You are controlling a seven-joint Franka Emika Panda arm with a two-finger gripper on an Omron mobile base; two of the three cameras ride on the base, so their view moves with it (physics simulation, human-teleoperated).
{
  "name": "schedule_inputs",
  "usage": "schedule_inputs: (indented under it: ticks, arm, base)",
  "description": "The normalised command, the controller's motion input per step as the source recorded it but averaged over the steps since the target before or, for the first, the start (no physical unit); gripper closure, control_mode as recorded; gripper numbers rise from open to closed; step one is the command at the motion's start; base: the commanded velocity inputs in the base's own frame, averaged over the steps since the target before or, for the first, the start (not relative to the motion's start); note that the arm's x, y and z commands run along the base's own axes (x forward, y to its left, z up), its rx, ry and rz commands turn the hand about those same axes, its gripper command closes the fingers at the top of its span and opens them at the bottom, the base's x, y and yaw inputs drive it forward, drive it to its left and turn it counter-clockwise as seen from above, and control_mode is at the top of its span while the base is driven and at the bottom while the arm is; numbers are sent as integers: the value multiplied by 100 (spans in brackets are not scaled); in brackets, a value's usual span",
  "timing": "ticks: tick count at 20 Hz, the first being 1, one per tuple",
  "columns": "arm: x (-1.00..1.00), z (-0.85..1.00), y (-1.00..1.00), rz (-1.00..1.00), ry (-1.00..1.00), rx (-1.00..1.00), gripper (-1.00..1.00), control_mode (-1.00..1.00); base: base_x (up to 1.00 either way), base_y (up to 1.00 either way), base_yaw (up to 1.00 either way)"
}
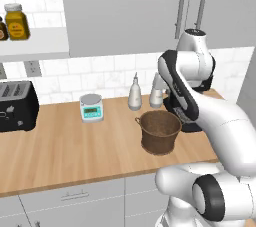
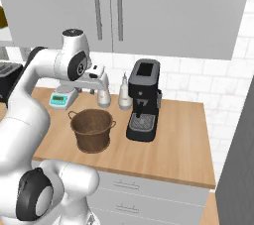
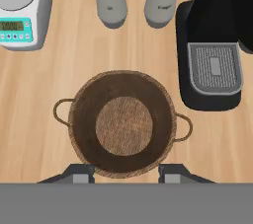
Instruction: Open the cabinet, pick up the bread from the cabinet and place it in the basket. Then move the basket to the dining counter.
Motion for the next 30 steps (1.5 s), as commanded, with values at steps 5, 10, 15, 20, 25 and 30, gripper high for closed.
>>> schedule_inputs:
  ticks: [5,10,15,20,25,30]
  arm:
    - [-61,1,0,0,-21,-1,-100,-100]
    - [-78,24,-3,0,-39,0,-100,-100]
    - [-42,75,-2,0,-33,0,-100,-100]
    - [-23,72,0,0,-25,0,-100,-100]
    - [-7,66,0,0,-15,0,-100,-100]
    - [0,58,0,0,-5,0,-100,-100]
  base:
    - [0,0,0]
    - [0,0,0]
    - [0,0,0]
    - [0,0,0]
    - [0,0,0]
    - [0,0,0]
